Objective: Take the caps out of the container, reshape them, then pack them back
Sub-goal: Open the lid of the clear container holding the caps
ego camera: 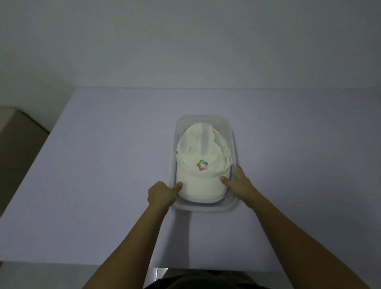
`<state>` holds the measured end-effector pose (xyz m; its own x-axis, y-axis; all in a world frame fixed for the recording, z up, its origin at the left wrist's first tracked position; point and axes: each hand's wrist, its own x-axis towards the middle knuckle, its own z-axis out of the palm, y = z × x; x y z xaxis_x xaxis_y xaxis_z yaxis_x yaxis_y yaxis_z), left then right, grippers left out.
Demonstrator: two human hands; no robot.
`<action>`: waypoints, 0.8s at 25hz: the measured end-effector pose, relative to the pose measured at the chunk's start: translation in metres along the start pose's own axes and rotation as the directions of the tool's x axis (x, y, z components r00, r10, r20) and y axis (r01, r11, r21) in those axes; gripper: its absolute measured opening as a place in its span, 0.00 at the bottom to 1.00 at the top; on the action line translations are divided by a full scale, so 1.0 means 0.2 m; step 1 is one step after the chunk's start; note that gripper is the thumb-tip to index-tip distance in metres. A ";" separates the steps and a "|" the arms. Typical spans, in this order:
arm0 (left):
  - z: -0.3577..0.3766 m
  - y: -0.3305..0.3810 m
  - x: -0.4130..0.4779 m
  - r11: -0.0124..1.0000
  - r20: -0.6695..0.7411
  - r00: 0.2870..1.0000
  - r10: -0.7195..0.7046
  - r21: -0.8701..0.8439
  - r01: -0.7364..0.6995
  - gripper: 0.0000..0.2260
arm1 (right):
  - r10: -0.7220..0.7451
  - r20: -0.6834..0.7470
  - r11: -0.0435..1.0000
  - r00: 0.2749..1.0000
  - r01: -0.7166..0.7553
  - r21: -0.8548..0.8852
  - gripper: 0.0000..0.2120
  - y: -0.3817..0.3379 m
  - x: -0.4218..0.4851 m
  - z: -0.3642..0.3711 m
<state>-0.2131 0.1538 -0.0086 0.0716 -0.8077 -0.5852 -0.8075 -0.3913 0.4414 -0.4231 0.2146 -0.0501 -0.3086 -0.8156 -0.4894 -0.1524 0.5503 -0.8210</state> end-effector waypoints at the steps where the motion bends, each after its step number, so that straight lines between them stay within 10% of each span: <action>1: 0.00 0.00 0.00 1.000 0.005 1.000 -0.006 0.000 0.006 0.22 | -0.001 -0.005 1.000 1.000 0.001 -0.007 0.38 0.00 0.00 0.00; 20: -0.03 0.01 -0.02 0.990 0.100 0.993 -0.065 -0.122 0.077 0.28 | 0.088 -0.032 0.996 0.996 -0.088 -0.006 0.39 -0.01 0.00 0.01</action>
<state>-0.2112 0.1538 -0.0001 0.0649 -0.7328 -0.6774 -0.7218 -0.5032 0.4752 -0.4216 0.2129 -0.0485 -0.3502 -0.7582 -0.5499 -0.1303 0.6208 -0.7730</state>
